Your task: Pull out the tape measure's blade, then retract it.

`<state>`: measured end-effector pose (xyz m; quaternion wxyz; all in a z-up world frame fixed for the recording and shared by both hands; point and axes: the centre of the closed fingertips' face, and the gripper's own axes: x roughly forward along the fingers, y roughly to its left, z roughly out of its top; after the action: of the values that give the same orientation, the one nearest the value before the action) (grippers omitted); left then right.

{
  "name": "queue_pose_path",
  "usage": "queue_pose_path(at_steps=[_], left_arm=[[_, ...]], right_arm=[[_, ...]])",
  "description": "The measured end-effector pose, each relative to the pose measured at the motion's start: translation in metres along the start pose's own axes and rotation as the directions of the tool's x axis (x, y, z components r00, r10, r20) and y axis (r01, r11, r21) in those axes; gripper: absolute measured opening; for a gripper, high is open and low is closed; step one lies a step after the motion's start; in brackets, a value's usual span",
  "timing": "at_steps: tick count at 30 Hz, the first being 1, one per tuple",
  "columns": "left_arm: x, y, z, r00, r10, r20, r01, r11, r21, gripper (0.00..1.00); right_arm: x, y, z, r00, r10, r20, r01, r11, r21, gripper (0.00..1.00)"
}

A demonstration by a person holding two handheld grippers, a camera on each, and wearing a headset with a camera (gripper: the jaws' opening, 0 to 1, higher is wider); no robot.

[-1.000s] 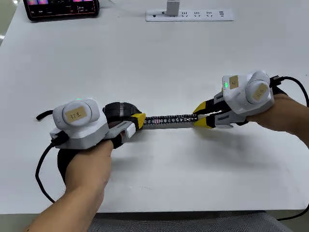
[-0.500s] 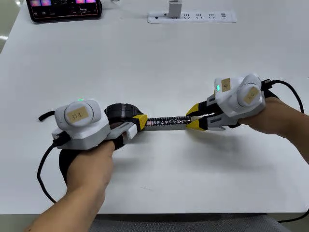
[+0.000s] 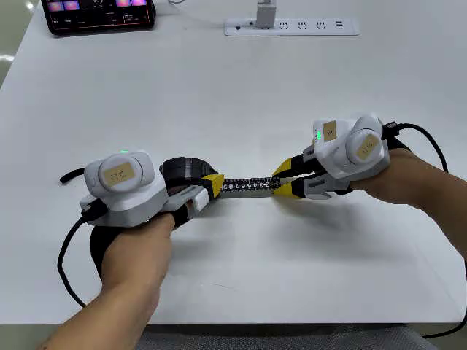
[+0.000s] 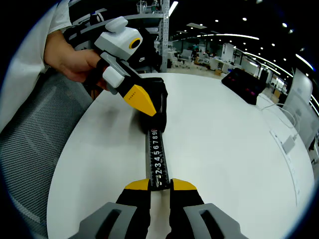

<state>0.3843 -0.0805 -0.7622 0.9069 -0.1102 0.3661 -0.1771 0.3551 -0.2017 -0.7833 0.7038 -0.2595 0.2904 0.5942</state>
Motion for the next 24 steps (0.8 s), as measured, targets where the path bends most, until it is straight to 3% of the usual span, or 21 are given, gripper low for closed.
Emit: queue_pose_path(at_steps=[24], left_arm=[[0.0, 0.0, 0.0, 1.0, -0.002, 0.002, 0.002, 1.0, -0.005, 0.58]], right_arm=[[0.028, -0.002, 0.023, 0.9993, 0.015, 0.035, -0.015, 1.0, -0.014, 0.1]])
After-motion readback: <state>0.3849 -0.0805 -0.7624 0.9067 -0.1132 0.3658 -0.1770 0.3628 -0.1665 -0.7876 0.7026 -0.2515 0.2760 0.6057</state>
